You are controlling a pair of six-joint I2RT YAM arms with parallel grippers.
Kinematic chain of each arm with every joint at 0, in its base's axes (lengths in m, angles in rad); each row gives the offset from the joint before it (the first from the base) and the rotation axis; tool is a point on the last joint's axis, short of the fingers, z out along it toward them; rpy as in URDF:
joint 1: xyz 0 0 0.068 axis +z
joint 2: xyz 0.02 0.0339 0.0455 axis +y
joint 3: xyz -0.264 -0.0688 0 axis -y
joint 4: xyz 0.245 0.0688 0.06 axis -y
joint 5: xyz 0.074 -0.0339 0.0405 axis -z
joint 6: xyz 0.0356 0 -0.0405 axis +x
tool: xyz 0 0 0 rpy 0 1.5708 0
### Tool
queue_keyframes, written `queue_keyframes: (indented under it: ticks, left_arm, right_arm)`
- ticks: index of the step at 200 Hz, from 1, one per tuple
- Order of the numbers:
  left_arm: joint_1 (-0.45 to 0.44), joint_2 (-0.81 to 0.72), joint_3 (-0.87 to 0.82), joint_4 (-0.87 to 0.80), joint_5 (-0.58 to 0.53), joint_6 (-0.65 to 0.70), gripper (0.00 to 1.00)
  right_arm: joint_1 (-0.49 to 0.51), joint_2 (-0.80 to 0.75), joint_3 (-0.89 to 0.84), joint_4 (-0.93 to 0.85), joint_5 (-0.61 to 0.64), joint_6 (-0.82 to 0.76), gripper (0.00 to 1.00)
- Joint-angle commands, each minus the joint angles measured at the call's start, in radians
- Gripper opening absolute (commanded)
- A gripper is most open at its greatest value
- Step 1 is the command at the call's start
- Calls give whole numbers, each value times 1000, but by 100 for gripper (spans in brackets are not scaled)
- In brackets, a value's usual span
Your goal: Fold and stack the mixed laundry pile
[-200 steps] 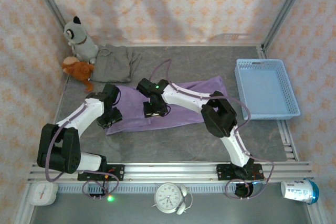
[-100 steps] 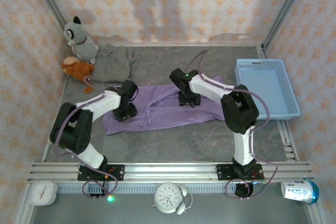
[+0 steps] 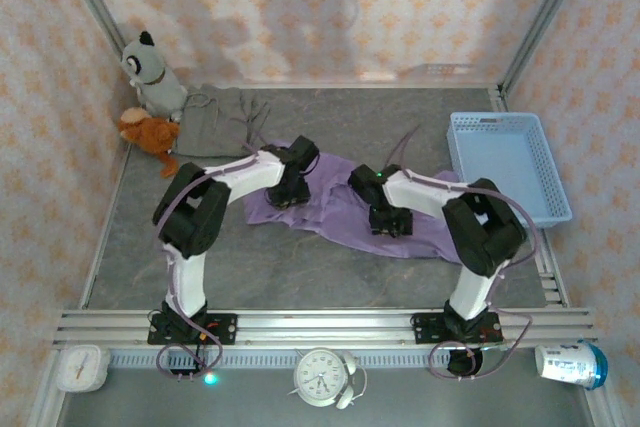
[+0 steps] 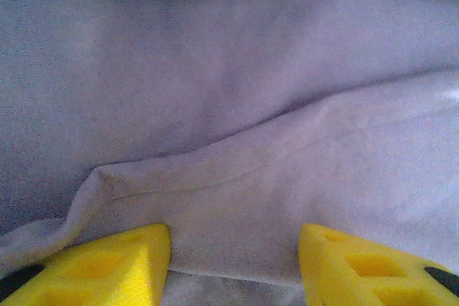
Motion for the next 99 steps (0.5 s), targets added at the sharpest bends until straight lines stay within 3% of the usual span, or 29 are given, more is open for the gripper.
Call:
queue_keyframes:
  ticks: [1, 48, 99]
  left_arm:
    - [-5, 155, 139, -66, 10, 81, 38]
    - [30, 428, 623, -278, -32, 207, 38]
    - [119, 620, 954, -349, 20, 197, 38]
  right_arm:
    - [-3, -49, -79, -10, -16, 88, 52]
    - [-2, -61, -32, -17, -75, 128, 52]
    - [-3, -50, 150, -24, -209, 259, 58]
